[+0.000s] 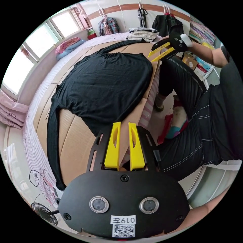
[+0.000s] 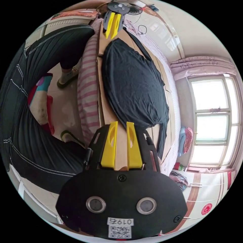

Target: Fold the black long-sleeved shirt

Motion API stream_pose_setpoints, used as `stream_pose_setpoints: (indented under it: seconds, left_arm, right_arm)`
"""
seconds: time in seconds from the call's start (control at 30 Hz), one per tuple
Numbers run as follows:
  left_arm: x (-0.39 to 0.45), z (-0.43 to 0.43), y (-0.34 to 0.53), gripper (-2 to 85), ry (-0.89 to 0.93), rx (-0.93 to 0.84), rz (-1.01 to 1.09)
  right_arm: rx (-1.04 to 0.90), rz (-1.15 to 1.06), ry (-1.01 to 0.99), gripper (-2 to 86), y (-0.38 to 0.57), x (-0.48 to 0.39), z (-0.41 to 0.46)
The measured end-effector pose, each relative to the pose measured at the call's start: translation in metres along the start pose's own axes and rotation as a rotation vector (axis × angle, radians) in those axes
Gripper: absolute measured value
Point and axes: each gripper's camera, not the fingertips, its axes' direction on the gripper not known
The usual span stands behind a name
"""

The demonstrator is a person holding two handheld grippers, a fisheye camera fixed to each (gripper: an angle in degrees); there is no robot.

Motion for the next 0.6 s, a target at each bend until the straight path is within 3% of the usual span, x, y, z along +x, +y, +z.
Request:
stream_pose_setpoints:
  seconds: [0.23,0.6]
  left_arm:
    - [-0.036,-0.005,0.034,0.6,-0.006,0.144,-0.164]
    - [-0.052,0.025,0.052,0.5,-0.006,0.165,-0.198]
  right_arm:
    - [-0.044,-0.121,0.049,5.3,-0.019,0.016,0.008]
    - [-0.064,-0.263,0.029,5.2,-0.054,0.029,-0.006]
